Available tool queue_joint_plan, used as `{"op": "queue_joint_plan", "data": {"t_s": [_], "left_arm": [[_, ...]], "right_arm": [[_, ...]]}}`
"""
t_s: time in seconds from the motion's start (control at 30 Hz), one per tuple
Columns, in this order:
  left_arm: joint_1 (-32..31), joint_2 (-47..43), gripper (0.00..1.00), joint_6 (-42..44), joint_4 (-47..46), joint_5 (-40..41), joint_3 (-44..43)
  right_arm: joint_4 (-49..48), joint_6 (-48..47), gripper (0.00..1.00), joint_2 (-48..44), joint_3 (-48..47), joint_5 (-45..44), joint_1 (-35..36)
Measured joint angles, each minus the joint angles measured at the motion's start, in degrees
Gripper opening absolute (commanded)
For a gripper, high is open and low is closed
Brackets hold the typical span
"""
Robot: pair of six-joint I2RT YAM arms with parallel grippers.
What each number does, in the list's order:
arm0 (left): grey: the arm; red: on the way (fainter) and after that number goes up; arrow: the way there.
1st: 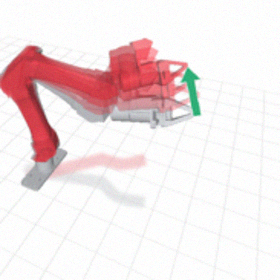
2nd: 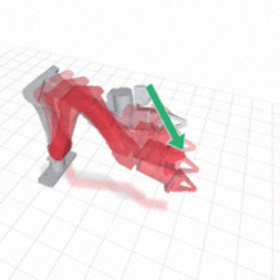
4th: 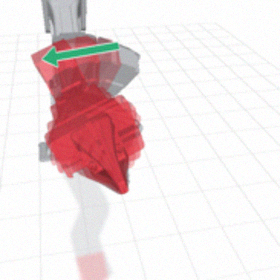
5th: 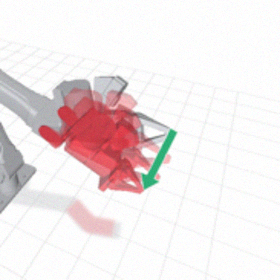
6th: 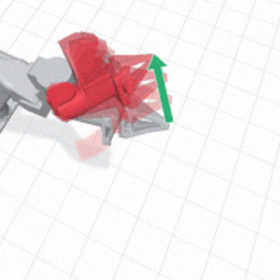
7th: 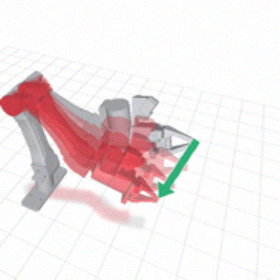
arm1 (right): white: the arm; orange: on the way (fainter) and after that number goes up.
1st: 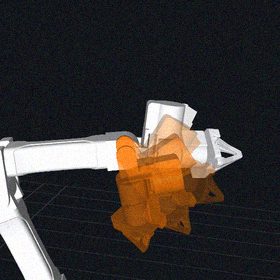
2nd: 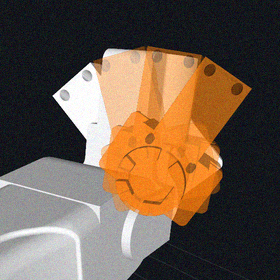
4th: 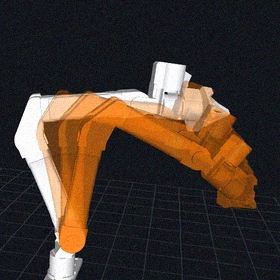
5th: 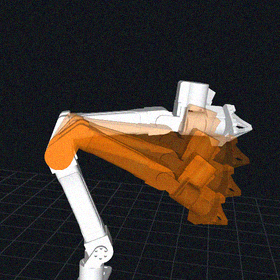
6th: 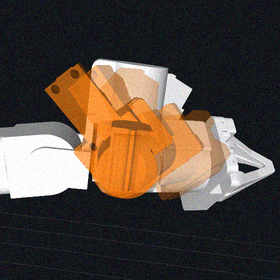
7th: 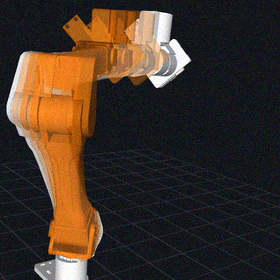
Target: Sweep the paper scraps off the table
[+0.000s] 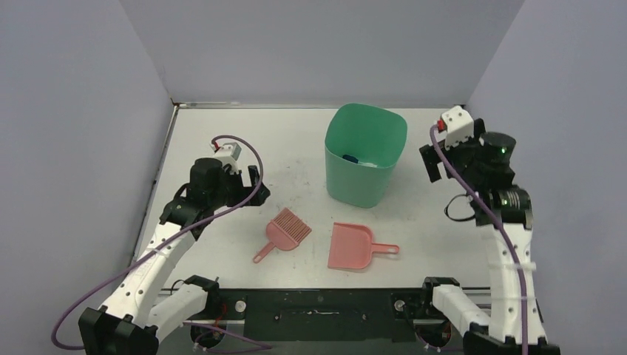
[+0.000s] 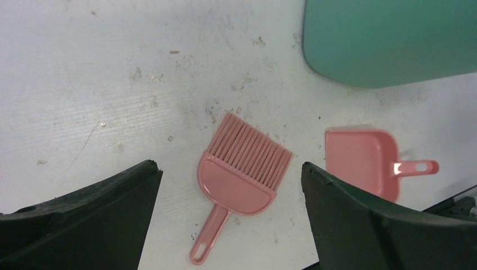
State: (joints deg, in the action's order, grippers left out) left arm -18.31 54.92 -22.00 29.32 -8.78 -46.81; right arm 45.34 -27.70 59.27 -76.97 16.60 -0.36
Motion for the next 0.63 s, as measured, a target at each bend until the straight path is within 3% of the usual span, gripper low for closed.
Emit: {"op": "queue_joint_plan", "data": {"t_s": [0.13,0.3,0.43,0.63], "left_arm": [[-0.8,-2.8,0.96,1.9,-1.4,2.6,-1.9],[-0.6,-6.8,0.96,3.7,-3.3,5.4,0.7],[-0.6,-10.0,0.96,4.0,-3.3,7.5,3.5],[-0.6,-11.1,0.97,3.7,-4.0,7.8,4.1]], "right_arm": [[-8.6,9.3,0.9,-12.0,11.8,-3.7,-1.1],[-19.6,24.7,0.9,-17.5,27.3,-7.6,-1.7],[-22.6,31.7,0.9,-20.2,38.5,-10.9,-3.2],[-25.4,36.3,0.9,-24.1,41.2,-8.7,-5.5]]}}
